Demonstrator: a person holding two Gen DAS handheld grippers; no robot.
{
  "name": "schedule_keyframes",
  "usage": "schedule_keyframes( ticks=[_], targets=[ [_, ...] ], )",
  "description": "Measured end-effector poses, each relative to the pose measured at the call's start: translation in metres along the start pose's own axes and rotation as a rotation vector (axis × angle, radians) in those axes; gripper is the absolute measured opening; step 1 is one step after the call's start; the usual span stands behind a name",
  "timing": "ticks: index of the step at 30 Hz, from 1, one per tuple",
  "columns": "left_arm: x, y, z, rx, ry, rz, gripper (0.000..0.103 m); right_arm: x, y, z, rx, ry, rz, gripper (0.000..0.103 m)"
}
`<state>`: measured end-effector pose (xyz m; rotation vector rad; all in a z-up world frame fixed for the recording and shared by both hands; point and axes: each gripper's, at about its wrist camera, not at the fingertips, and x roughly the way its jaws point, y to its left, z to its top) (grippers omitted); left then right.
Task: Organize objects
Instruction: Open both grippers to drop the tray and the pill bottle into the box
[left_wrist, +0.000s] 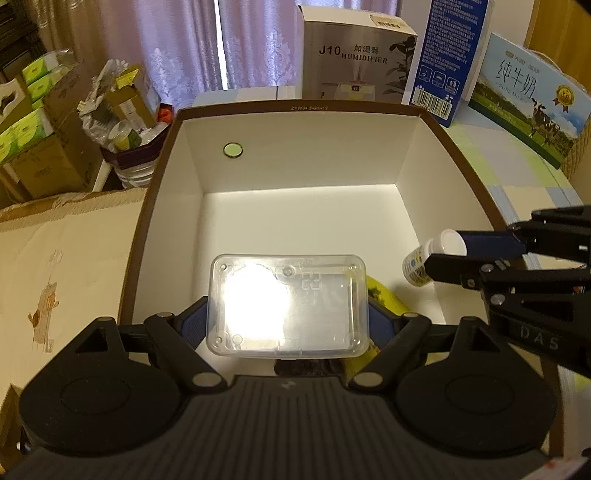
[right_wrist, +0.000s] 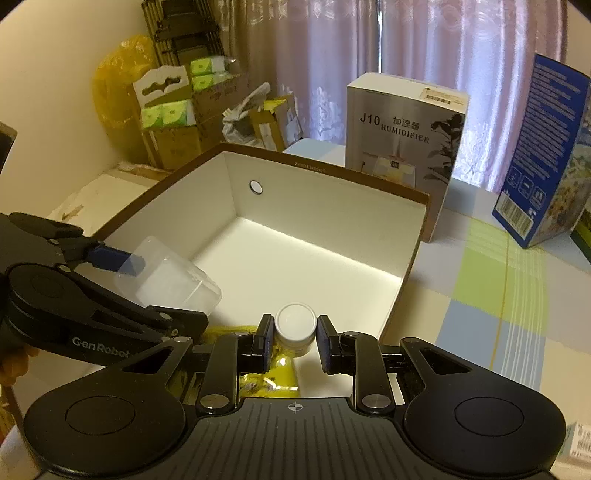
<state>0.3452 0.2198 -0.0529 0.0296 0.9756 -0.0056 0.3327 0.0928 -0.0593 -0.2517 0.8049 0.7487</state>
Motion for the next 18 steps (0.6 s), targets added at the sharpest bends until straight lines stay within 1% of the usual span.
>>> schedule_keyframes(
  ticks=[7,15,17,18],
  targets=[
    [0.016,0.000,0.013,0.033,-0.003,-0.008,0.083,0.009,-0.009,0.012,0.012,-0.003,-0.027,0.022],
    [0.024,-0.002,0.019,0.049,-0.005,-0.008,0.083,0.004,-0.014,0.012,0.037,-0.014,-0.033,0.022],
    [0.023,-0.003,0.018,0.050,-0.009,-0.014,0.085,0.001,-0.015,0.011,0.043,-0.015,-0.027,0.022],
    [0.022,-0.003,0.017,0.050,-0.012,-0.014,0.089,0.000,-0.015,0.010,0.048,-0.017,-0.023,0.022]
  ],
)
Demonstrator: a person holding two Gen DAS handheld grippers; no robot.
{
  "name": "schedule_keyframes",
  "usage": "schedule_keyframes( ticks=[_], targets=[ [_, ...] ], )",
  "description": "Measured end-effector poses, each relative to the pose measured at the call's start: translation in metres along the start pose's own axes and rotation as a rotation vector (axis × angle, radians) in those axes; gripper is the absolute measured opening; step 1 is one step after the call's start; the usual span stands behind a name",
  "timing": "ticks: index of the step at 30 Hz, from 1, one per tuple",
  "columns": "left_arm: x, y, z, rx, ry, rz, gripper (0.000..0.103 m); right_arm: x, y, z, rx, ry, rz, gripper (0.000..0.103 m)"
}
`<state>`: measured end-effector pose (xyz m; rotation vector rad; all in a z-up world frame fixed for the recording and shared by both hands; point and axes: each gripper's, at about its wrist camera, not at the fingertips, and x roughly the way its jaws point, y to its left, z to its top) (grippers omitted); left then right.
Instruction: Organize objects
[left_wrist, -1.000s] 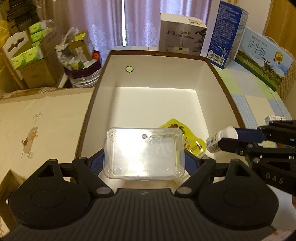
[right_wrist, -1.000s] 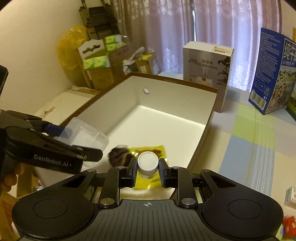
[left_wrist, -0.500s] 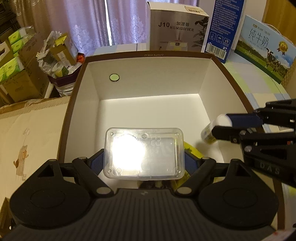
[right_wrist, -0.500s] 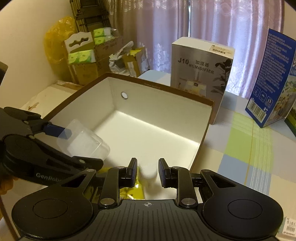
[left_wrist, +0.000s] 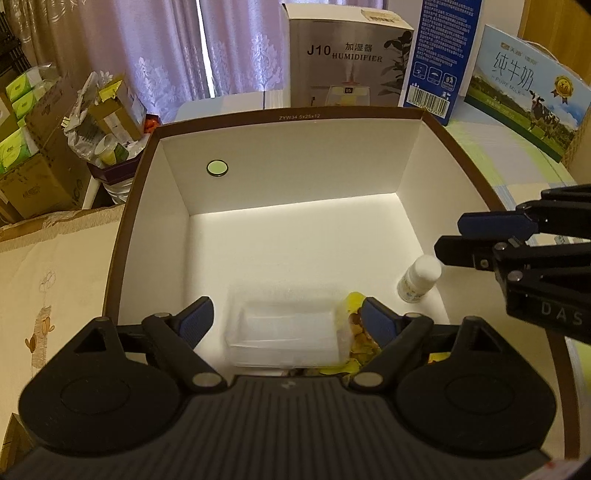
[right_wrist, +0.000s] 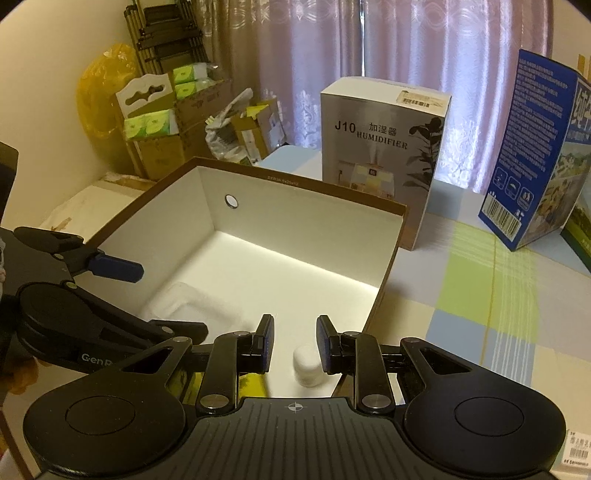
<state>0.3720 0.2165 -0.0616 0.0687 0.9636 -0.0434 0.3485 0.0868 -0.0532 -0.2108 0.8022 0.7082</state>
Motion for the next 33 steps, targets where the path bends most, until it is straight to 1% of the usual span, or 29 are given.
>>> schedule_keyframes(
  ticks=[1,9,21,33],
  targets=[
    [-0.001,0.000,-0.001,0.000,-0.004,0.003,0.092,-0.001,0.000,0.000,0.003,0.000,0.002,0.022],
    [-0.017,0.005,-0.008,-0.039,-0.005,0.003,0.092,-0.016,0.004,-0.009,0.024,-0.001,0.018,0.022],
    [-0.061,0.008,-0.023,-0.113,0.002,0.015,0.093,-0.048,0.014,-0.021,0.063,-0.019,0.047,0.023],
    [-0.107,-0.006,-0.041,-0.145,-0.037,0.010,0.093,-0.087,0.025,-0.036,0.096,-0.054,0.071,0.023]
  ],
)
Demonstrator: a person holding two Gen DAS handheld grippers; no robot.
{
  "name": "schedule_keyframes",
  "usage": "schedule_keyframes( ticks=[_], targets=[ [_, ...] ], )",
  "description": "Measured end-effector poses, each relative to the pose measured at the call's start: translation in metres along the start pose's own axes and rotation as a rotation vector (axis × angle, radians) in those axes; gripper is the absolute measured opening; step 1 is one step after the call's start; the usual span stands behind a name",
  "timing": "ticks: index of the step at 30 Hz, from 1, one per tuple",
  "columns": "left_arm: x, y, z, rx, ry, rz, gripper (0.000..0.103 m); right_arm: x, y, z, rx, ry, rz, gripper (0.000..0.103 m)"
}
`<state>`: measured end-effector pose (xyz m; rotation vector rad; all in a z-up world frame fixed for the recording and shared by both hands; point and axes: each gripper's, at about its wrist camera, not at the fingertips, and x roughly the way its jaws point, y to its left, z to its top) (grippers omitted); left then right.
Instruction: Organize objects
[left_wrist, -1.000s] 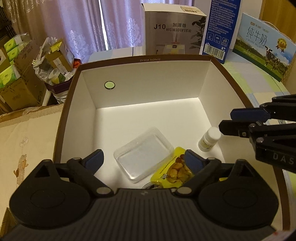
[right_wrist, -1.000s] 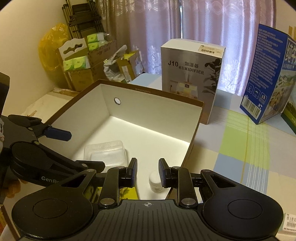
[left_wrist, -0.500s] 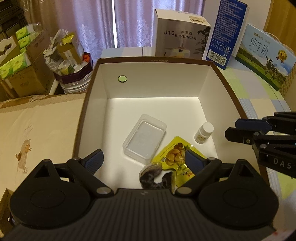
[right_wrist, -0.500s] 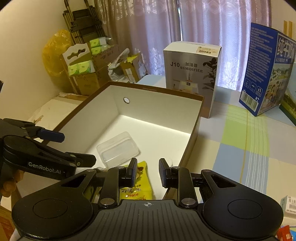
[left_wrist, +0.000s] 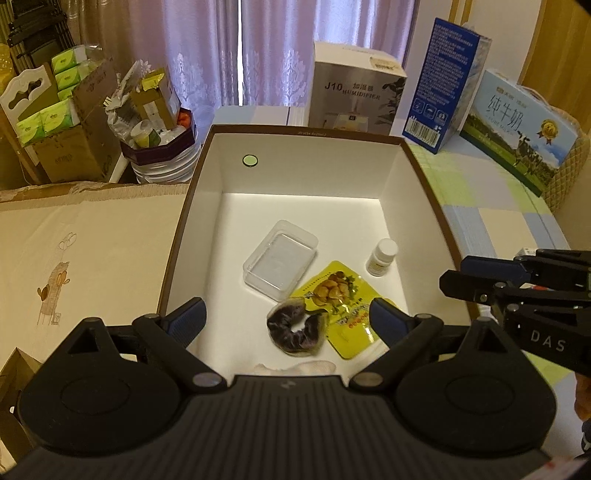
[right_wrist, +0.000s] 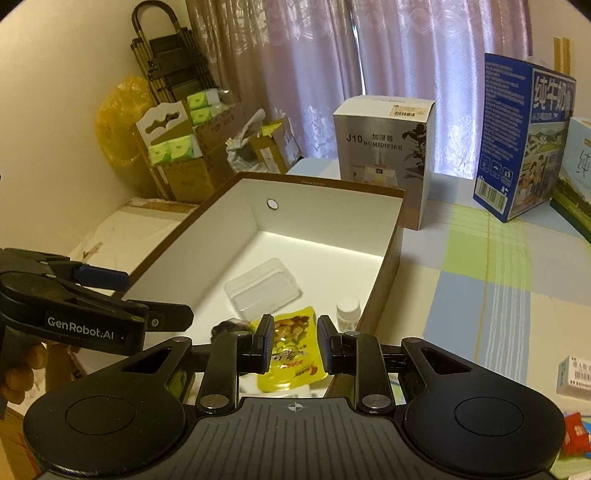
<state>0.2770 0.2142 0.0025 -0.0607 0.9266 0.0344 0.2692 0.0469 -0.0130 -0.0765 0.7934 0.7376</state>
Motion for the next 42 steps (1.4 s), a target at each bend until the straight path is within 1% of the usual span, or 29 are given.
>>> schedule_keyframes(
  ticks=[16,26,32,42],
  targets=[
    [-0.046,-0.027,-0.033,0.006,-0.017,-0.028,0.093,-0.054,0.004,-0.031,0.062,-0.018,0.028,0.023],
    [-0.063,-0.048,-0.054,0.026,-0.010,-0.045,0.093,-0.083,-0.004,-0.050,0.088,-0.014,0.040,0.023],
    [-0.071,-0.065,-0.064,0.037,-0.009,-0.056,0.093,-0.100,-0.022,-0.068,0.161,0.009,0.055,0.023],
    [-0.069,-0.111,-0.076,0.079,0.011,-0.105,0.093,-0.142,-0.071,-0.103,0.281,0.021,-0.015,0.023]
  ],
)
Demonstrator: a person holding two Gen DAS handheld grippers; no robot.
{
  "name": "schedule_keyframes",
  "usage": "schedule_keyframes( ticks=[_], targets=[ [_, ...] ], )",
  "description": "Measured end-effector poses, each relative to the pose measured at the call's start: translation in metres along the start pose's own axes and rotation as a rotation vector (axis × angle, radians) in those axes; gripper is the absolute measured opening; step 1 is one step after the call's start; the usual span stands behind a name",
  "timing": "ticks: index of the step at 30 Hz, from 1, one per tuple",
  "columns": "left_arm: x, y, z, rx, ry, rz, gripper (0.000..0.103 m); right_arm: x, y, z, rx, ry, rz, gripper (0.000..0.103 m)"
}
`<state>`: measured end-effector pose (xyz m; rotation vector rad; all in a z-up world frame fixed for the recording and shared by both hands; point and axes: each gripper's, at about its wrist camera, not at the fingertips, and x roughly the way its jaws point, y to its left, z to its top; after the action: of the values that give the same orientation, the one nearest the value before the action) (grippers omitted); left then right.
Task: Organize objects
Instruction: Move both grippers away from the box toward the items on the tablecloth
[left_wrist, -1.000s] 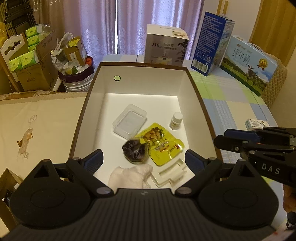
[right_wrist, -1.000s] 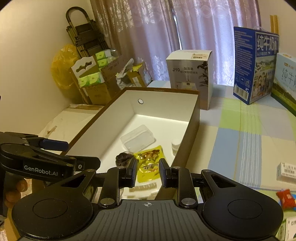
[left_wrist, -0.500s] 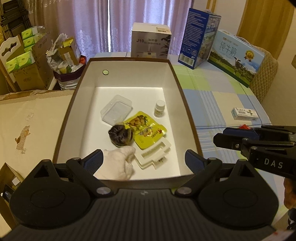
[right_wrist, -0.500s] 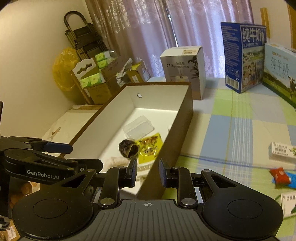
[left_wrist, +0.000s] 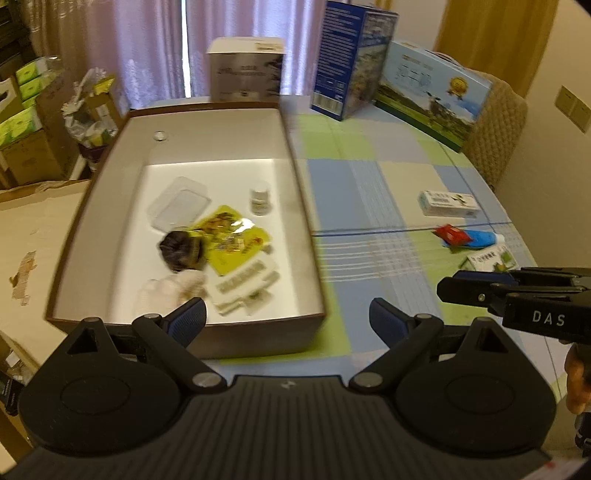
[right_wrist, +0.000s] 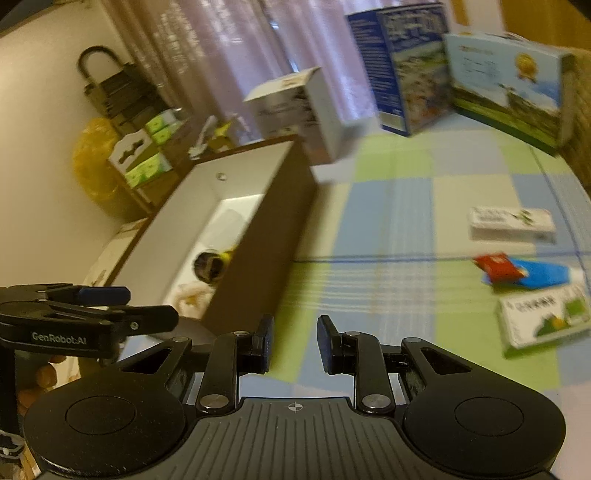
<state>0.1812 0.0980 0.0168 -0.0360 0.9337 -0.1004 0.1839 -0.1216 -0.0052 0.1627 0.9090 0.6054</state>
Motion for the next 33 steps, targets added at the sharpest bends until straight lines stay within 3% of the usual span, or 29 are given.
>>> schedule_keyframes(
  ticks=[16,21,33],
  targets=[
    [0.024,-0.095,0.011,0.109,0.025,-0.103,0.093,-0.052,-0.094,-0.018,0.170,0.014,-0.160,0.024],
    [0.042,-0.124,0.011,0.138,0.045,-0.134,0.093,-0.066,-0.124,-0.024,0.211,0.024,-0.204,0.034],
    [0.115,-0.193,0.006,0.247,0.111,-0.226,0.093,-0.084,-0.196,-0.038,0.317,0.057,-0.325,0.038]
  ],
)
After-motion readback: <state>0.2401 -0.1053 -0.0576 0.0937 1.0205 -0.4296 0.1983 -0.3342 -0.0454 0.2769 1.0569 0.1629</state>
